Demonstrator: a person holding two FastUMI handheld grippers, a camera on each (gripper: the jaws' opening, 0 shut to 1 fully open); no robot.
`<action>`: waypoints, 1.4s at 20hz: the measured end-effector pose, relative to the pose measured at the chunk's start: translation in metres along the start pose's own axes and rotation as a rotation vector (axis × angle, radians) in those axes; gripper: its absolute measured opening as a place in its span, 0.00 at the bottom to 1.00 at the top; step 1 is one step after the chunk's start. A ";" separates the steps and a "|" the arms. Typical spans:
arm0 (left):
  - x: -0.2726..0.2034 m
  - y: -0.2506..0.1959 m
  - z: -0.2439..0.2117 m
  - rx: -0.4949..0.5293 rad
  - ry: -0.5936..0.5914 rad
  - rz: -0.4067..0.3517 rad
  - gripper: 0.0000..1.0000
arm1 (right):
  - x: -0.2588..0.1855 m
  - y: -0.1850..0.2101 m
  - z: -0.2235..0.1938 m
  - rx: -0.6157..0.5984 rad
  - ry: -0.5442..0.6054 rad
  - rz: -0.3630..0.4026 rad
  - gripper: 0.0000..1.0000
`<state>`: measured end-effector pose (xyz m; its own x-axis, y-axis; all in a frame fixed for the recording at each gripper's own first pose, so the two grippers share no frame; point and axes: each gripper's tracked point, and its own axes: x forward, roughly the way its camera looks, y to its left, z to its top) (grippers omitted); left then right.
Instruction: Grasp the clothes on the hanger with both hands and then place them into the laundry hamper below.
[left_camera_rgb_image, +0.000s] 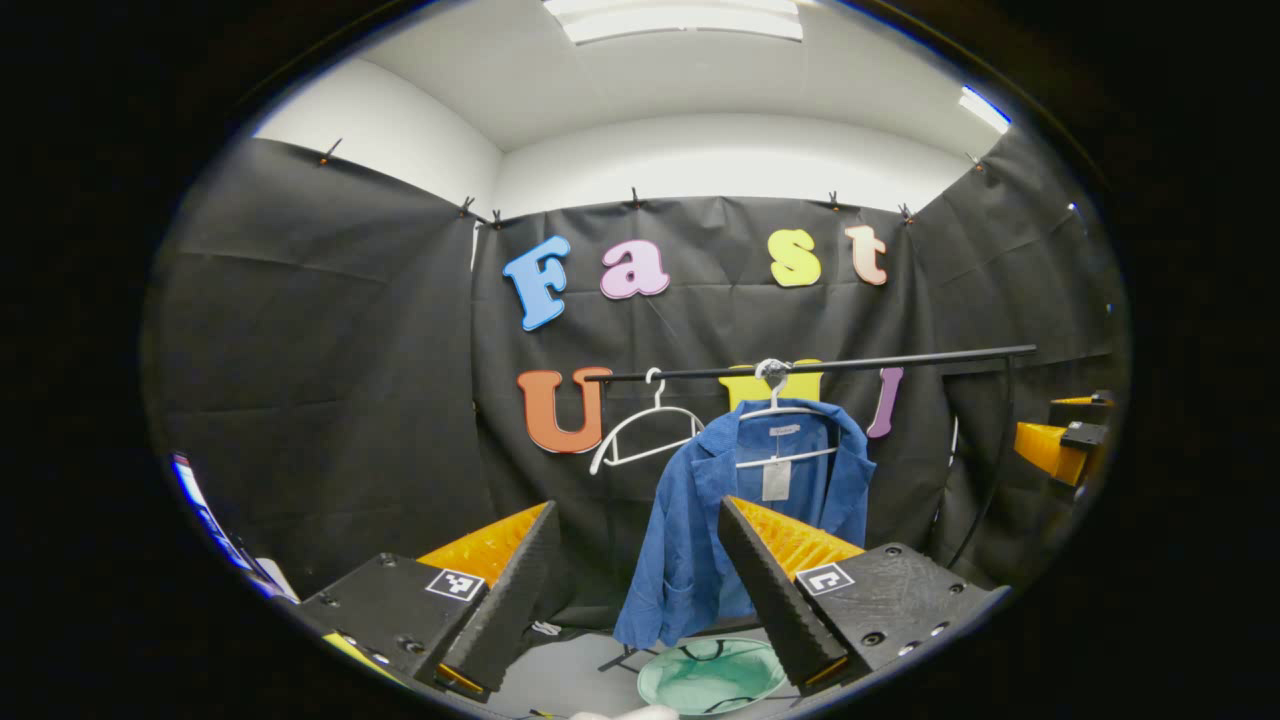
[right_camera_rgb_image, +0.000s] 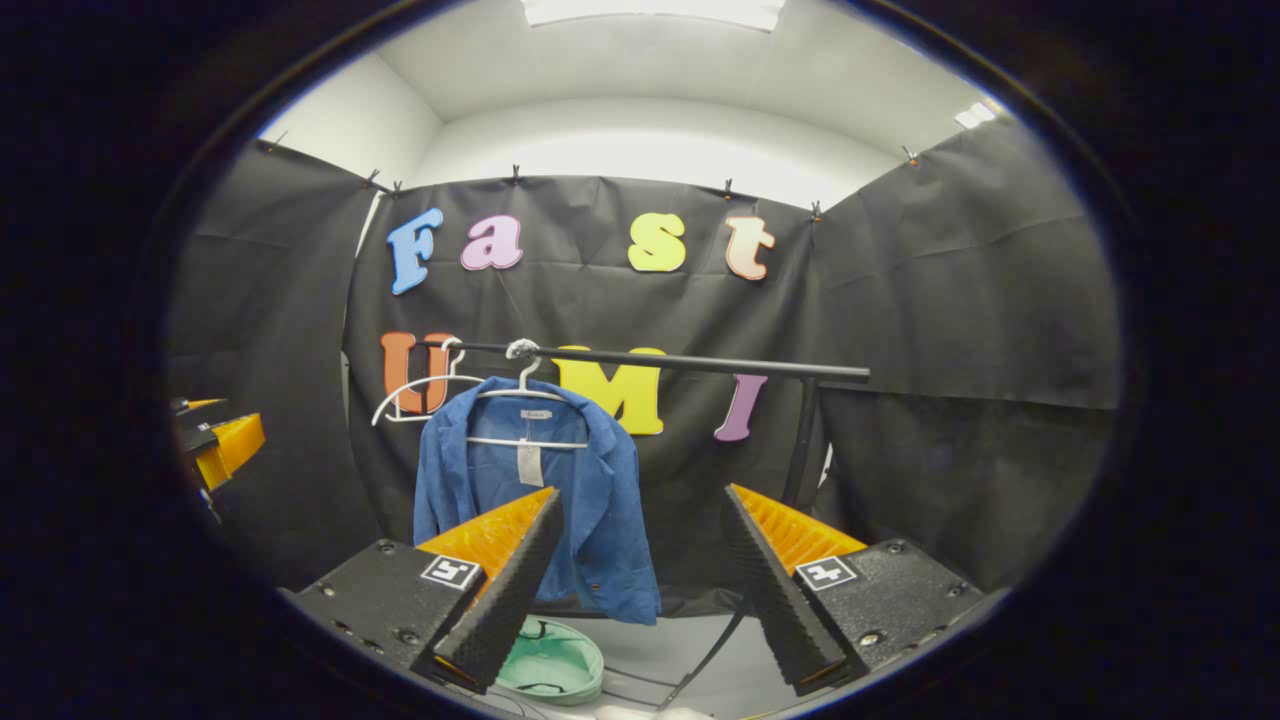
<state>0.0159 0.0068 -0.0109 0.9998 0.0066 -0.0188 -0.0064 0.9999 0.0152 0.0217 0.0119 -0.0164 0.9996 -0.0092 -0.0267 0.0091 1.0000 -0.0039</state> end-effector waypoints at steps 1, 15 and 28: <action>0.002 -0.001 -0.001 0.004 0.004 0.001 0.98 | 0.003 0.000 -0.001 0.000 0.004 0.001 0.99; 0.073 -0.061 -0.062 0.003 0.036 -0.045 0.98 | 0.107 0.019 -0.057 -0.074 0.034 0.077 0.99; 0.202 -0.106 -0.135 0.073 0.025 -0.019 0.98 | 0.283 0.105 -0.137 -0.096 0.092 0.298 0.95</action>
<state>0.2159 -0.0957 -0.1511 0.9989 -0.0113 -0.0444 0.0152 0.9961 0.0874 0.3021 0.1139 -0.1614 0.9512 0.2793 -0.1310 -0.2906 0.9538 -0.0762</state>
